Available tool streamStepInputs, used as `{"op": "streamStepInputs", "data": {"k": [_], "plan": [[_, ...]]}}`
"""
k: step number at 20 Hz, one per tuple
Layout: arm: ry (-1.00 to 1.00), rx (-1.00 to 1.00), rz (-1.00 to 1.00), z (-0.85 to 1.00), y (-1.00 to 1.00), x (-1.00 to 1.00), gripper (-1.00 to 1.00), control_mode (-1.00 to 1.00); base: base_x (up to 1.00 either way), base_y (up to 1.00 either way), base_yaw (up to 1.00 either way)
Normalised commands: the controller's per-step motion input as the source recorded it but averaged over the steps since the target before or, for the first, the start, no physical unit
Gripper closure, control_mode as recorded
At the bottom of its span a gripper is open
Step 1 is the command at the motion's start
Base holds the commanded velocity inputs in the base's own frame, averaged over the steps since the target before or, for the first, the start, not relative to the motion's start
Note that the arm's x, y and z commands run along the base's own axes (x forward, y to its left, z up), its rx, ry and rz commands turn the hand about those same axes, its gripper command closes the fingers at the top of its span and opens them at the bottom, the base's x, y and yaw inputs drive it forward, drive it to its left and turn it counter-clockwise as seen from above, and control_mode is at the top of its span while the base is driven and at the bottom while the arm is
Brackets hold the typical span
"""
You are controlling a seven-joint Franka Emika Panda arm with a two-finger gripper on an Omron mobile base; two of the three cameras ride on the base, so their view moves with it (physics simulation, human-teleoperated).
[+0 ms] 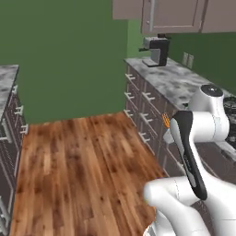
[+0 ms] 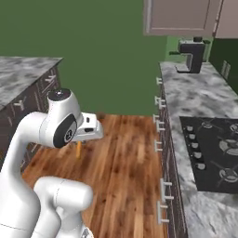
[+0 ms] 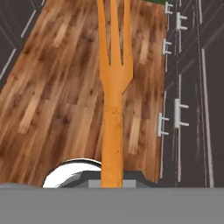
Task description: Organize the utensils by type. Pick up the wooden spoons from the counter and place them in the open cabinet. Then pick up the metallic utensils from the counter and place them in the open drawer.
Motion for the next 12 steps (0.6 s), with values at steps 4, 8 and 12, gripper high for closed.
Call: {"op": "streamStepInputs", "data": {"k": [4, 8, 12], "plan": [[0.0, 0.0, 0.0, 0.0, 0.0, 0.0, 1.0, 1.0, -0.57, 0.11, 0.57], [0.0, 0.0, 0.0, 0.0, 0.0, 0.0, 1.0, 1.0, -0.78, 0.6, 0.44], [0.0, 0.0, 0.0, 0.0, 0.0, 0.0, 1.0, 1.0, -0.77, 0.9, 0.32]]}}
